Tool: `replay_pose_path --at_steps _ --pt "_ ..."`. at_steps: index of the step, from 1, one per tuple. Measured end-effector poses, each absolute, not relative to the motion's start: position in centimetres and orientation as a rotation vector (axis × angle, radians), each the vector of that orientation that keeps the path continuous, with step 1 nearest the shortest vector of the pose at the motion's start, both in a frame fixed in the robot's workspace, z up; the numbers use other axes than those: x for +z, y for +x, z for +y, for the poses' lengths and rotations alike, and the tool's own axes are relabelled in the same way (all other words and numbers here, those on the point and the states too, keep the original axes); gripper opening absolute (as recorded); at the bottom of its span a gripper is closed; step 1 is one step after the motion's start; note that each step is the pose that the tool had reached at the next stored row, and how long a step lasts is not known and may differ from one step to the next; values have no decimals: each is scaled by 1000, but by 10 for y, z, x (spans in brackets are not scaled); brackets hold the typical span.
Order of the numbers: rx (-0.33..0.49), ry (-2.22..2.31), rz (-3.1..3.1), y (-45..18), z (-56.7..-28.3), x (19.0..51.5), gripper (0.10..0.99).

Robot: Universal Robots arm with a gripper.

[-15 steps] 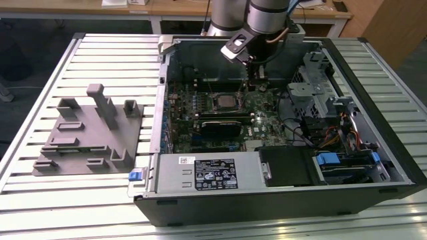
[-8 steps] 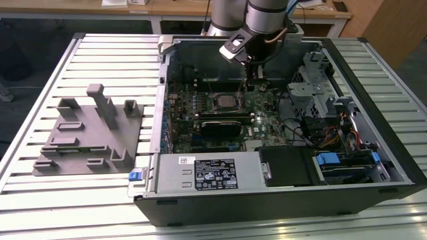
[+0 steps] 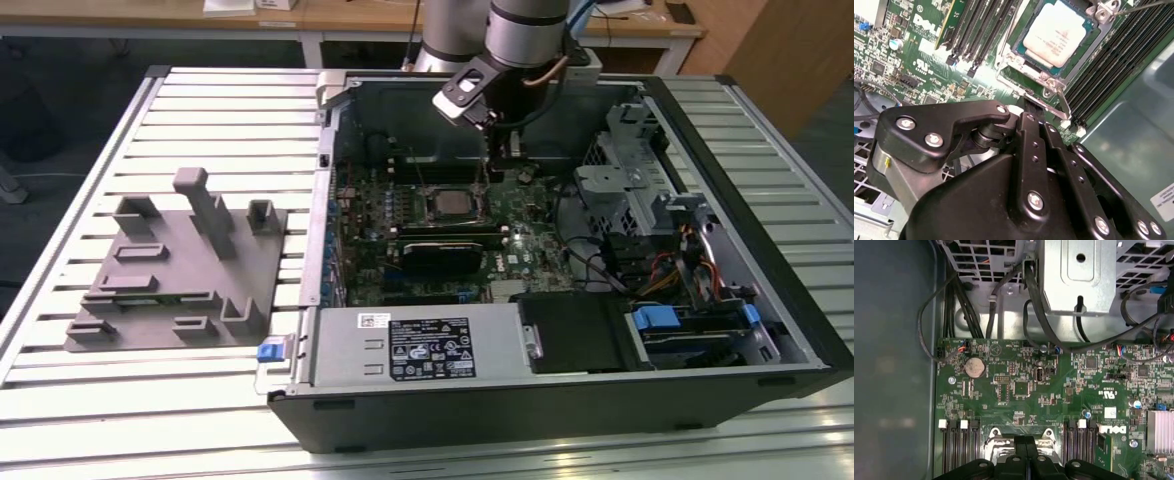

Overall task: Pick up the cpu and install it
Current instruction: 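Close the cpu cover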

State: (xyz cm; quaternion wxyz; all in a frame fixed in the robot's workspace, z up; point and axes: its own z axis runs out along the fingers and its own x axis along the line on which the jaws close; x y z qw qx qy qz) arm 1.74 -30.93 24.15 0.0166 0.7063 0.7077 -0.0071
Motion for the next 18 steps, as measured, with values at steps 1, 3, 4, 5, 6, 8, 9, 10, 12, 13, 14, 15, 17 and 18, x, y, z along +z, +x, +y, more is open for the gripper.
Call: replay_pose_path --at_steps 1,3,4,5,6,8,9,10,12,13,14,15,17,18 --pt "-22 2196 2200 16 -309 241 106" --pt "-22 2196 2200 15 -309 241 106" --pt "-22 2196 2200 15 -309 241 106" --pt "-22 2196 2200 14 -309 241 106" --pt "-22 2196 2200 13 -309 241 106" --pt "-22 2196 2200 12 -309 241 106" --pt "-22 2196 2200 10 -309 241 106" --pt "-22 2196 2200 8 -309 241 106" --pt "-22 2196 2200 2 -309 240 106" --pt "-22 2196 2200 -1 -309 239 106" --pt "-22 2196 2200 -4 -310 239 106" --pt "-22 2196 2200 -7 -310 238 106" --pt "-22 2196 2200 -11 -310 237 106" --pt "-22 2196 2200 -11 -310 237 106"
